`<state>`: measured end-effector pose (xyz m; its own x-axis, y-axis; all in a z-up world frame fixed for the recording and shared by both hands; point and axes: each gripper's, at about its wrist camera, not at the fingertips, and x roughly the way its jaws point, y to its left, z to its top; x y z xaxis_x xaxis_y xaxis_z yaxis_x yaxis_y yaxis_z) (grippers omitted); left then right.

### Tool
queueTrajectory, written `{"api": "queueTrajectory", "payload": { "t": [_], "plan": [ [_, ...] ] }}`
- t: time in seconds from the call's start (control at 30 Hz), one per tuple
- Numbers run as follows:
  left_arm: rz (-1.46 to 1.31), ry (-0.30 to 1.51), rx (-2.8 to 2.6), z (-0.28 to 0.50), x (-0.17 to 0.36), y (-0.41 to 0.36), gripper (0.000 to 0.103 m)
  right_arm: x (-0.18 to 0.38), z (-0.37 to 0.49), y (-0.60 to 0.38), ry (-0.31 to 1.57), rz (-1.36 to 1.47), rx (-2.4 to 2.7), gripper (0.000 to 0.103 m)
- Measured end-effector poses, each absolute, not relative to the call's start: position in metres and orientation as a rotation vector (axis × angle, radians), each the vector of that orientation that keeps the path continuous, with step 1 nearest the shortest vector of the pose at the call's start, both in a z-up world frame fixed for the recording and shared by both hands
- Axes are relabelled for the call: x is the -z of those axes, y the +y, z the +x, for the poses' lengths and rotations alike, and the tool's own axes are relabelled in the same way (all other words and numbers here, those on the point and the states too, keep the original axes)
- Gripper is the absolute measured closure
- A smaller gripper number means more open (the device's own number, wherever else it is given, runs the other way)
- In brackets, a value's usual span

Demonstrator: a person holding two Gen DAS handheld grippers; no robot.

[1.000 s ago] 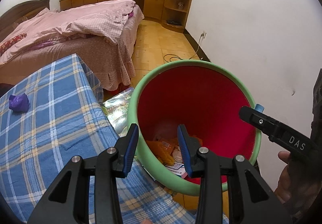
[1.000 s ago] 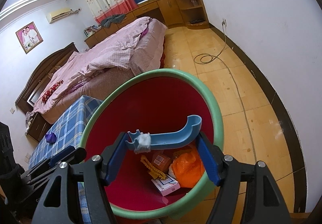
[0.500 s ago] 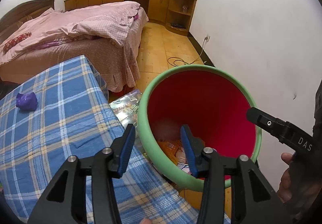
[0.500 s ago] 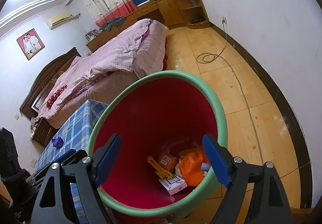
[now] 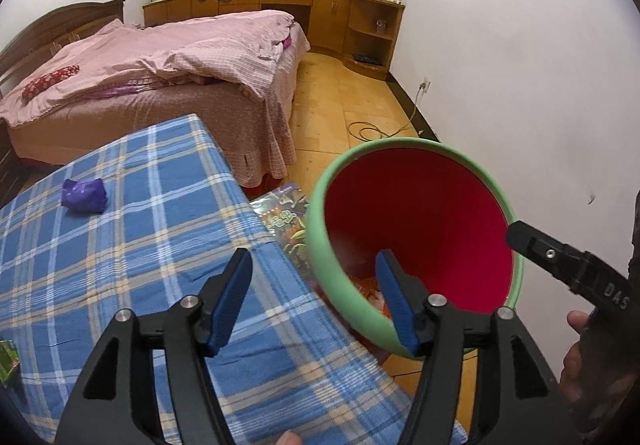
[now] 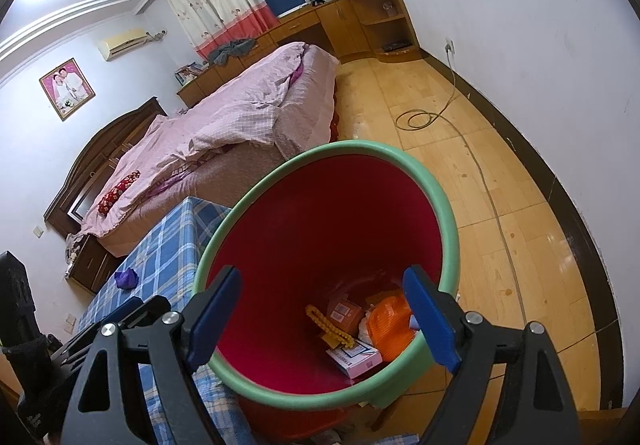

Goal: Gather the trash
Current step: 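Move the left tool from the bucket to the green mosquito-coil box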

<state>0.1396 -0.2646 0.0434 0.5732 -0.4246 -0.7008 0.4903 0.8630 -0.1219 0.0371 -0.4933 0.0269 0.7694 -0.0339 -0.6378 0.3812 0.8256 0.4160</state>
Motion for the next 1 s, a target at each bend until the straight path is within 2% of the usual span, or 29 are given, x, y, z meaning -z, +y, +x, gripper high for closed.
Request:
{"api": "queueTrajectory", "payload": {
  "t": [0.13,0.23,0.33,0.43,0.6,0.67,1.0],
  "plan": [
    [0.089,0.783,0.507,0.134,-0.046,-0.252,0.035,-0.029,0.032,-0.488,0.651,0.565,0.235,0.008],
    [0.078,0.785,0.483,0.132,-0.047,-0.239,0.028,-0.031,0.03,-0.481,0.649,0.562,0.229,0.008],
    [0.064,0.778,0.458,0.129,-0.049,-0.223,0.028,-0.033,0.028,-0.472,0.65,0.55,0.217,0.008],
    [0.055,0.773,0.43,0.126,-0.049,-0.206,0.022,-0.035,0.026,-0.463,0.648,0.543,0.205,0.005],
    [0.028,0.783,0.401,0.121,-0.05,-0.179,0.02,-0.038,0.022,-0.442,0.653,0.531,0.171,0.005],
    [0.016,0.791,0.382,0.12,-0.05,-0.167,0.015,-0.038,0.022,-0.432,0.658,0.521,0.155,0.005],
    [-0.011,0.782,0.251,0.107,-0.048,-0.099,0.011,-0.036,0.024,-0.383,0.689,0.487,0.073,0.004]
  ]
}}
